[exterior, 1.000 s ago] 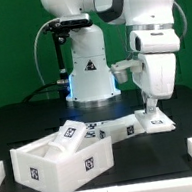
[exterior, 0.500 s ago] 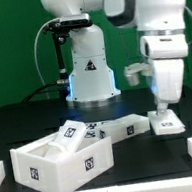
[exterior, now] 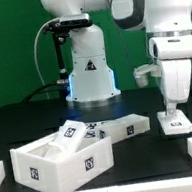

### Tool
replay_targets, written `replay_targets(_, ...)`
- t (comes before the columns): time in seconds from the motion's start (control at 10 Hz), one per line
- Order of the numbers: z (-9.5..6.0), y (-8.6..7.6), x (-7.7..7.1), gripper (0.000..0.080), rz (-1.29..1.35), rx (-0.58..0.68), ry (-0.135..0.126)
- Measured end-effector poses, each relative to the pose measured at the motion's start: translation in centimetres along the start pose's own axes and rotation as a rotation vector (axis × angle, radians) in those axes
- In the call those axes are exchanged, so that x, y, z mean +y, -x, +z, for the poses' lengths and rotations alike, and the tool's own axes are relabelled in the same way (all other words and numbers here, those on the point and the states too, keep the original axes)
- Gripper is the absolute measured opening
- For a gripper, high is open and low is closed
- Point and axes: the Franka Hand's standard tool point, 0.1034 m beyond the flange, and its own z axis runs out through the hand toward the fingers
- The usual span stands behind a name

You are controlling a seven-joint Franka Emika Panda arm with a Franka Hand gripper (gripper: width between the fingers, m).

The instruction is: Assemble cabinet

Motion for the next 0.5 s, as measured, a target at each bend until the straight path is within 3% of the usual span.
replay_targets(0.1,0.9,-0.6,-1.3,0.0062,0.037,0.014,-0.005)
replay_targets(0.3,2.4,-0.7,-2.7,0.0062,0.058,0.004,-0.04)
replay_targets(0.5,3.0,-1.6,-3.4,0.0063,0.071,0.019,-0.041)
